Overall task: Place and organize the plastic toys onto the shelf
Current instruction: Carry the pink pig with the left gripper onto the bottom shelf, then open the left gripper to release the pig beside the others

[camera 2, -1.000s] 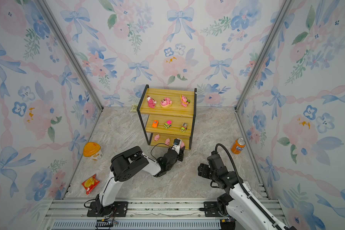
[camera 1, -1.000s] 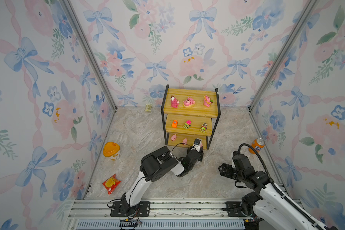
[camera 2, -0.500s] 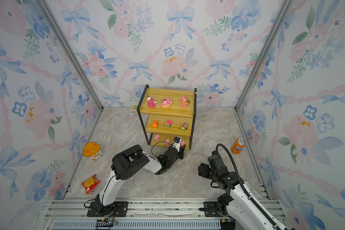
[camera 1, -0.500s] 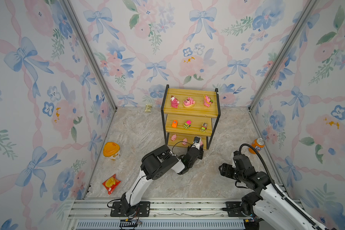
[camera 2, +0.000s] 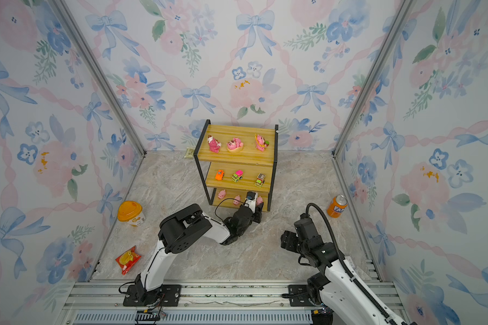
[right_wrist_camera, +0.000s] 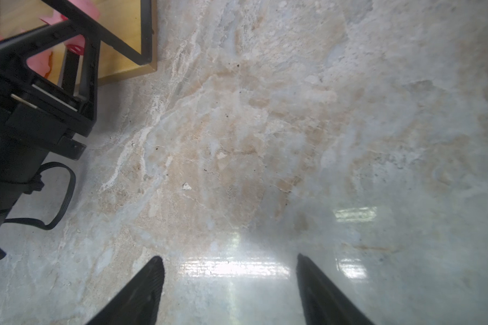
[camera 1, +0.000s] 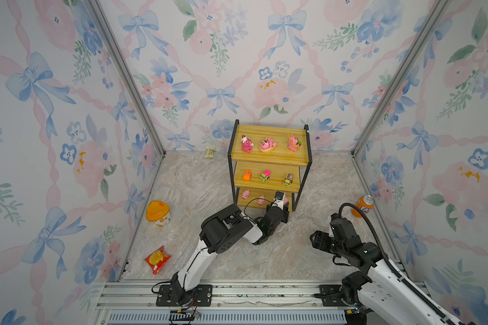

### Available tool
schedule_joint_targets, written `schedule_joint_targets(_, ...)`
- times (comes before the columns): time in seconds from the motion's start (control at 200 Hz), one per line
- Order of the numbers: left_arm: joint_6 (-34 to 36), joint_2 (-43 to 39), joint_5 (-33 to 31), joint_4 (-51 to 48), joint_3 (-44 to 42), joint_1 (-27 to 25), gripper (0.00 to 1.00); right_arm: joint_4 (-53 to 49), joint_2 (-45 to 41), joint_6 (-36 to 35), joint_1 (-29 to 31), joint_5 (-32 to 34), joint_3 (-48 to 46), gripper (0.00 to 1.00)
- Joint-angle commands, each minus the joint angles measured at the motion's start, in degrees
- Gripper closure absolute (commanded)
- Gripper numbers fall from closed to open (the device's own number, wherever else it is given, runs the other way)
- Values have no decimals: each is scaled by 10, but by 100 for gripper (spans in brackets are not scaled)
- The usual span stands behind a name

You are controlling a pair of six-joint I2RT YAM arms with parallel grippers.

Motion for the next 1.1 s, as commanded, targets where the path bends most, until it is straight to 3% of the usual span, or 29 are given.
schedule_joint_targets(0.0,-8,21,-9,-3,14,5,61,1,6,-7,-7,-5,-9,24)
schedule_joint_targets(0.37,-11,27,-3,-5,23,10,58,-4,-1,-7,-9,-5,-10,23)
schedule_joint_targets(0.605,-12,23,-6,-5,17,11,45,-3,1,-7,-10,-6,-9,23)
schedule_joint_targets(1.095,0,-5,2,-5,-14,9,40,2,12,-8,-11,-12,-6,23)
